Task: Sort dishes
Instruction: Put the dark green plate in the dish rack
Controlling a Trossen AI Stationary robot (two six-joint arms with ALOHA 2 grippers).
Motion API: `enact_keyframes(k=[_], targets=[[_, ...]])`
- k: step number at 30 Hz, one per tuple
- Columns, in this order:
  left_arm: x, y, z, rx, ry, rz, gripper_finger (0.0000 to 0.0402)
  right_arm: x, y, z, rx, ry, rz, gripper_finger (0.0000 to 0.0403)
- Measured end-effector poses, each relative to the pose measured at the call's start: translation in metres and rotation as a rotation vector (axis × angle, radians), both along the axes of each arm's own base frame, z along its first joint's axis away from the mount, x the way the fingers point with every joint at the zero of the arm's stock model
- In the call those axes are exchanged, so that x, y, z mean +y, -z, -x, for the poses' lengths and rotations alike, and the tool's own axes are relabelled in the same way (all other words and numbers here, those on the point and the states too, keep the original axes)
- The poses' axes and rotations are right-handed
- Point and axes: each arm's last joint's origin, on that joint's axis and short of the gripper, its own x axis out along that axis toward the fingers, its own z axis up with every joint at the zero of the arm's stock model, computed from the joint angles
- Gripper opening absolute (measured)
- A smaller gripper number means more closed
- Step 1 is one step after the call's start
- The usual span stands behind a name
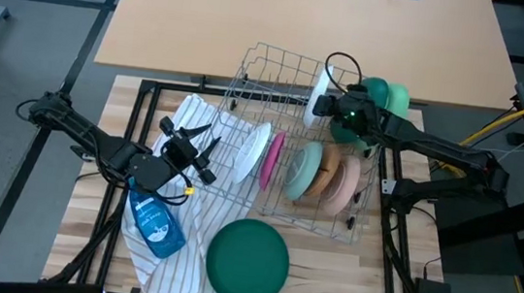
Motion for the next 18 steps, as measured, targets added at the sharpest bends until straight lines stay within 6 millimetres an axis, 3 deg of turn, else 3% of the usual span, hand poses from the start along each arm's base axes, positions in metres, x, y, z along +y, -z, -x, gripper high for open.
enact_keyframes(k=[7,14,18], targets=[[0.000,0.000,0.000,0.000,0.002,0.000,0.0161,0.011,-0.014,0.024,-0.005,-0.002,0.002,0.0160],[0.000,0.000,-0.001,0.003,0.023,0.006,0.0161,0.019,-0.040,0.040,-0.186,-0.031,0.066,0.0159],[0.000,0.000,-0.001,0.003,0.027,0.007,0.0161,0.025,-0.057,0.043,-0.348,-0.162,0.072,0.0159]])
